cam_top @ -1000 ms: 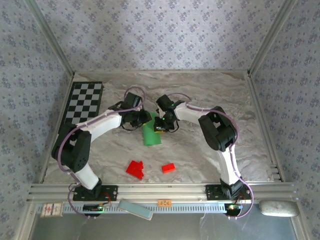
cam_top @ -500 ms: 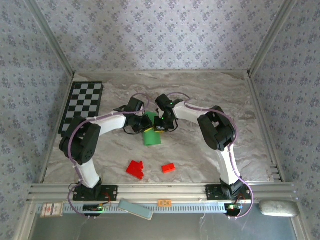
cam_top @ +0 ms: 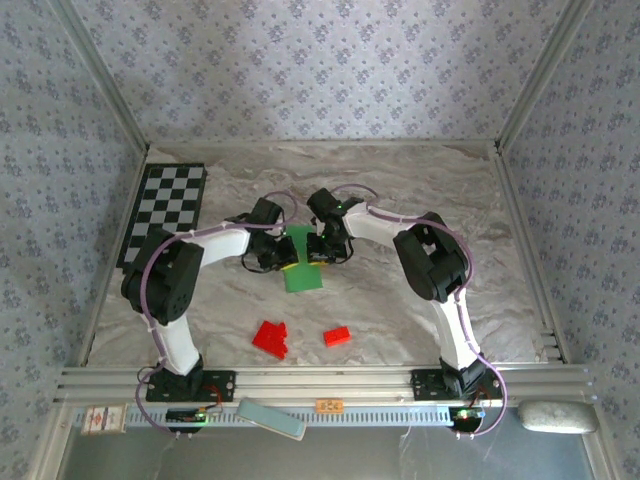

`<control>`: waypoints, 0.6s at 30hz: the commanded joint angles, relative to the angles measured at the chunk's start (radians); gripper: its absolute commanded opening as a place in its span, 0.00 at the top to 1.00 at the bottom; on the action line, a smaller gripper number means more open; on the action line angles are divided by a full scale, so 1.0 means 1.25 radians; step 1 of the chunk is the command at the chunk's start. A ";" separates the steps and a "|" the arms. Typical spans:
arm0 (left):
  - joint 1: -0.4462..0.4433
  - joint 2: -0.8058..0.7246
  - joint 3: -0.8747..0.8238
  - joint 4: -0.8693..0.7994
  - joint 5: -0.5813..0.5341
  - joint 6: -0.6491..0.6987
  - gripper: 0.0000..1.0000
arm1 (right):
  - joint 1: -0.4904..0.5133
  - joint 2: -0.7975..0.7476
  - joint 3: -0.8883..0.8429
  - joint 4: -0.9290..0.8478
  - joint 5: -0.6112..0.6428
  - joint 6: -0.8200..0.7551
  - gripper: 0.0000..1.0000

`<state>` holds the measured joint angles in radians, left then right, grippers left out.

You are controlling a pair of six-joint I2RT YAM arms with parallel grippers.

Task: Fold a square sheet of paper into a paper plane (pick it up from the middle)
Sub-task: First fold the square sheet of paper in half at the center of the table.

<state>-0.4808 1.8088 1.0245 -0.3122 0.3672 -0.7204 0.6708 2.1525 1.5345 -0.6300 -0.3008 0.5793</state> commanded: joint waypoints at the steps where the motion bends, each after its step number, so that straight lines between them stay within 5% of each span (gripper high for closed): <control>1: 0.032 0.000 -0.033 -0.023 -0.010 0.052 0.90 | -0.006 0.121 -0.063 -0.126 0.206 0.009 0.84; 8: 0.094 -0.084 -0.080 -0.028 0.000 0.077 0.91 | 0.002 0.124 -0.053 -0.148 0.236 0.003 0.84; 18: 0.040 -0.159 -0.066 0.082 0.091 0.022 0.89 | 0.005 0.112 -0.049 -0.163 0.239 -0.008 0.84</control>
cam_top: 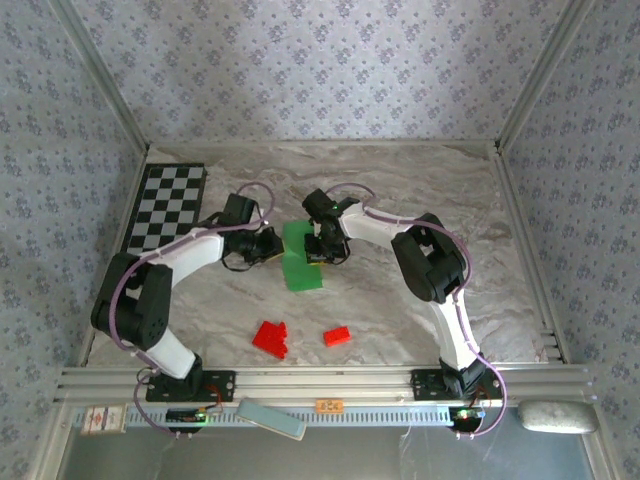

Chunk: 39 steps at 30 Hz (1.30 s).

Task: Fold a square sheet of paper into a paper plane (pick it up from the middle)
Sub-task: First fold the square sheet of paper in half at the center of the table.

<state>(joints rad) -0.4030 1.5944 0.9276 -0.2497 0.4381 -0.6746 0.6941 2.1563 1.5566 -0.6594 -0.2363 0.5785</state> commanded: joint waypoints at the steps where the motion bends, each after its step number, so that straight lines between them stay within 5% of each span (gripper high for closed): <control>1: -0.029 0.030 0.019 0.040 0.037 -0.015 0.89 | -0.015 0.109 -0.067 -0.138 0.187 -0.009 0.84; 12: -0.026 0.227 0.131 -0.001 -0.028 0.045 0.90 | -0.013 0.116 -0.067 -0.136 0.200 -0.016 0.84; 23: 0.105 0.226 0.104 -0.062 -0.070 0.134 0.91 | -0.012 0.116 -0.086 -0.159 0.236 -0.021 0.84; 33: 0.068 0.121 0.069 0.093 0.107 0.069 0.91 | -0.011 0.117 -0.097 -0.142 0.215 -0.019 0.84; 39: 0.037 0.178 0.093 0.102 0.095 0.059 0.90 | -0.012 0.121 -0.100 -0.141 0.215 -0.019 0.84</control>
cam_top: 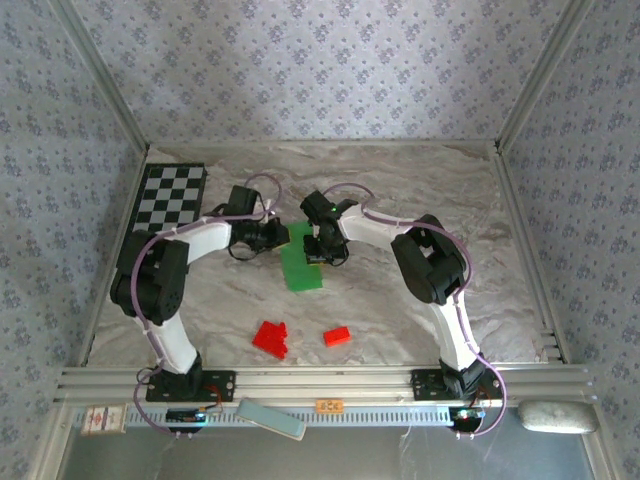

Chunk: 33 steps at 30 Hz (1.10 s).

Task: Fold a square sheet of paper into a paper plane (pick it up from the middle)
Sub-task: First fold the square sheet of paper in half at the center of the table.

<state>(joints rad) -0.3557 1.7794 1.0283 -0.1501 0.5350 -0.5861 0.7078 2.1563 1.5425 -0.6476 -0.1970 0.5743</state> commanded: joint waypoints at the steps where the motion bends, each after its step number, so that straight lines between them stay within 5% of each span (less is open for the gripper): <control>1: -0.002 0.041 0.017 0.023 0.016 -0.012 0.91 | -0.023 0.120 -0.089 -0.151 0.183 -0.016 0.84; 11: 0.048 0.158 0.060 -0.004 -0.082 0.009 0.91 | -0.021 0.124 -0.089 -0.152 0.201 -0.017 0.84; 20: 0.094 0.140 0.114 -0.072 -0.137 0.041 0.91 | -0.020 0.124 -0.092 -0.154 0.218 -0.020 0.84; 27: 0.074 0.081 0.095 0.038 0.030 0.011 0.91 | -0.018 0.123 -0.092 -0.151 0.218 -0.020 0.84; 33: 0.052 0.094 0.057 0.119 0.087 0.002 0.91 | -0.017 0.129 -0.084 -0.150 0.215 -0.020 0.84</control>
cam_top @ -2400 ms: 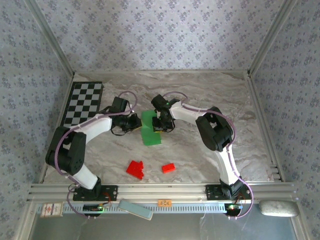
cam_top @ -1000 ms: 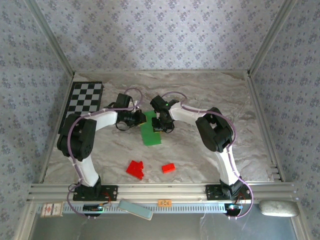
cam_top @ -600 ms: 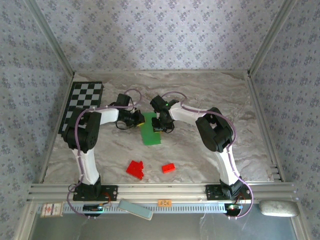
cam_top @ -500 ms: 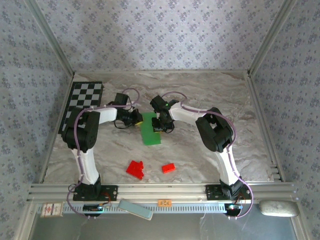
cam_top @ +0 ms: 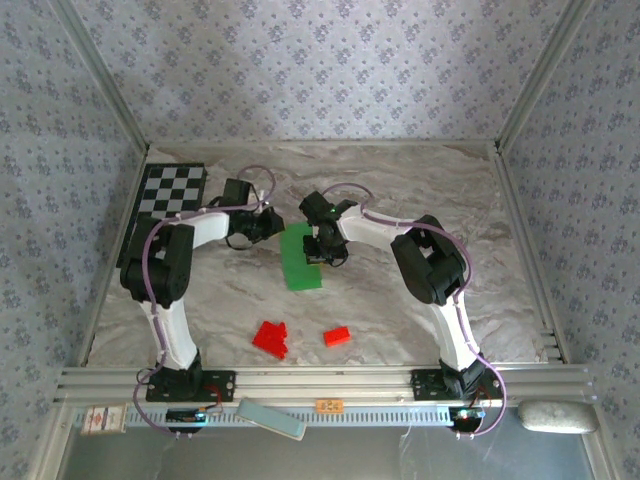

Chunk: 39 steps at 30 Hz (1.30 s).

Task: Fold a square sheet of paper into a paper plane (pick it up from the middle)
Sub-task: First fold the square sheet of paper in half at the center of the table.

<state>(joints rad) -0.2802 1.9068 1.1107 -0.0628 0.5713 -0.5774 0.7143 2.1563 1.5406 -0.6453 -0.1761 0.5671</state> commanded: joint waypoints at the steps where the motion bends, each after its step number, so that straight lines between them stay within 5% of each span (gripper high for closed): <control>1: -0.011 0.000 -0.003 0.041 0.056 -0.002 0.91 | -0.022 0.130 -0.083 -0.151 0.199 -0.014 0.84; 12: 0.005 0.090 0.058 -0.028 -0.036 0.009 0.91 | -0.021 0.131 -0.090 -0.151 0.201 -0.016 0.84; 20: 0.031 0.119 0.124 -0.138 -0.199 -0.018 0.92 | -0.021 0.132 -0.094 -0.151 0.207 -0.019 0.84; 26: 0.031 0.134 0.168 -0.167 -0.212 -0.028 0.92 | -0.020 0.132 -0.096 -0.150 0.209 -0.017 0.84; 39: -0.002 -0.104 0.067 -0.168 -0.198 -0.074 0.90 | -0.020 0.130 -0.100 -0.147 0.201 -0.016 0.84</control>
<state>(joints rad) -0.2558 1.8683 1.2407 -0.2810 0.3168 -0.6331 0.7170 2.1571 1.5387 -0.6350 -0.1432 0.5594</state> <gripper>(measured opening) 0.094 0.156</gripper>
